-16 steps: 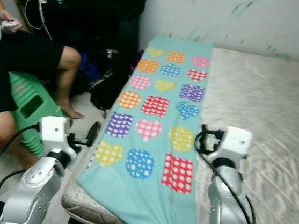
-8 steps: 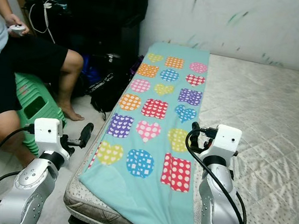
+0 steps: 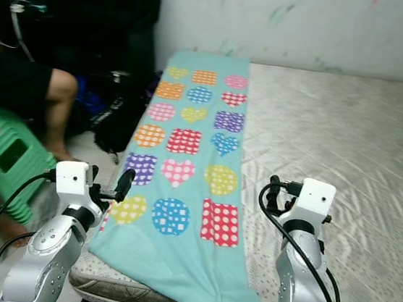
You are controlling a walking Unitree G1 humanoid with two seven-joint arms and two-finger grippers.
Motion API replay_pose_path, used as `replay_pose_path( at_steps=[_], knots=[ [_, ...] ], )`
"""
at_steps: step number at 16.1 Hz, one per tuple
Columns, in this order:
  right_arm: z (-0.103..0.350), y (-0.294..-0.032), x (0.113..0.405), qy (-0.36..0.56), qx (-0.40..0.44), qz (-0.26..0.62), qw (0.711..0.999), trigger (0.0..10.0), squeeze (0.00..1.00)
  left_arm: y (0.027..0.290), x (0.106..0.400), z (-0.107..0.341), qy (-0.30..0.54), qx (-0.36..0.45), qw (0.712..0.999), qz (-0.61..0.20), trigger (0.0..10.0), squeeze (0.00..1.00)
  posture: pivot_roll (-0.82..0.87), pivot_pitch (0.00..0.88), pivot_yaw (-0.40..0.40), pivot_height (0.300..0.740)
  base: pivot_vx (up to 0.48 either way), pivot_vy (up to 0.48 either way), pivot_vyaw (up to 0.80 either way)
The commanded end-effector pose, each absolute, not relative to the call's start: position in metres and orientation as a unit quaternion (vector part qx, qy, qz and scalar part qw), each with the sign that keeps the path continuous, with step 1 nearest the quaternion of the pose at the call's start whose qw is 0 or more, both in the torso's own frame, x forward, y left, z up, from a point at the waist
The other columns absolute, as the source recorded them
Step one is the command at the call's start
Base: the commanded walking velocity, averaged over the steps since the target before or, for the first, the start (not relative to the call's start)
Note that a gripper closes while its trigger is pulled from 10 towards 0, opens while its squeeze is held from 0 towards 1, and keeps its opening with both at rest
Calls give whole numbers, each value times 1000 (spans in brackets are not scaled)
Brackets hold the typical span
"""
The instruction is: Clean up the room
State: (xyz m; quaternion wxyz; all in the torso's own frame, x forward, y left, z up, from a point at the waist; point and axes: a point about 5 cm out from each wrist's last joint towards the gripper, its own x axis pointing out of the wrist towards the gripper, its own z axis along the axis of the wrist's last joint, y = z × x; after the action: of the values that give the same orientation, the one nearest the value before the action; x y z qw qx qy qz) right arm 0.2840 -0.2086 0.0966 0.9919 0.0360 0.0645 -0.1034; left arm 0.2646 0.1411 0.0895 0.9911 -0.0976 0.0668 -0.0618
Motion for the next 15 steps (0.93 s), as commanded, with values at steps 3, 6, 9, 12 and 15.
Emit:
replay_pose_path(
  at_steps=[3, 6, 9, 12, 15],
  knots=[
    [98, -209, 286, 62, 35, -107, 992, 10000, 0, 142, 264, 88, 70, -98, 990, -66, 10000, 0, -98, 0, 49, 740, 0, 0, -800],
    [97, -210, 286, 63, 32, -108, 992, 10000, 0, 139, 263, 89, 69, -97, 990, -77, 10000, 0, -98, 0, 46, 740, 0, 0, -800],
    [97, -210, 286, 62, 32, -108, 992, 10000, 0, 139, 264, 89, 70, -106, 989, -74, 10000, 0, -98, 0, 45, 740, 0, 0, -338],
    [98, -210, 287, 60, 29, -105, 992, 10000, 0, 138, 264, 92, 65, -107, 988, -88, 10000, 0, -98, 0, 45, 740, 0, 0, 0],
    [98, -210, 287, 61, 26, -104, 992, 10000, 0, 137, 264, 92, 65, -110, 988, -92, 10000, 0, -98, 0, 45, 740, 0, 0, 0]
  ],
)
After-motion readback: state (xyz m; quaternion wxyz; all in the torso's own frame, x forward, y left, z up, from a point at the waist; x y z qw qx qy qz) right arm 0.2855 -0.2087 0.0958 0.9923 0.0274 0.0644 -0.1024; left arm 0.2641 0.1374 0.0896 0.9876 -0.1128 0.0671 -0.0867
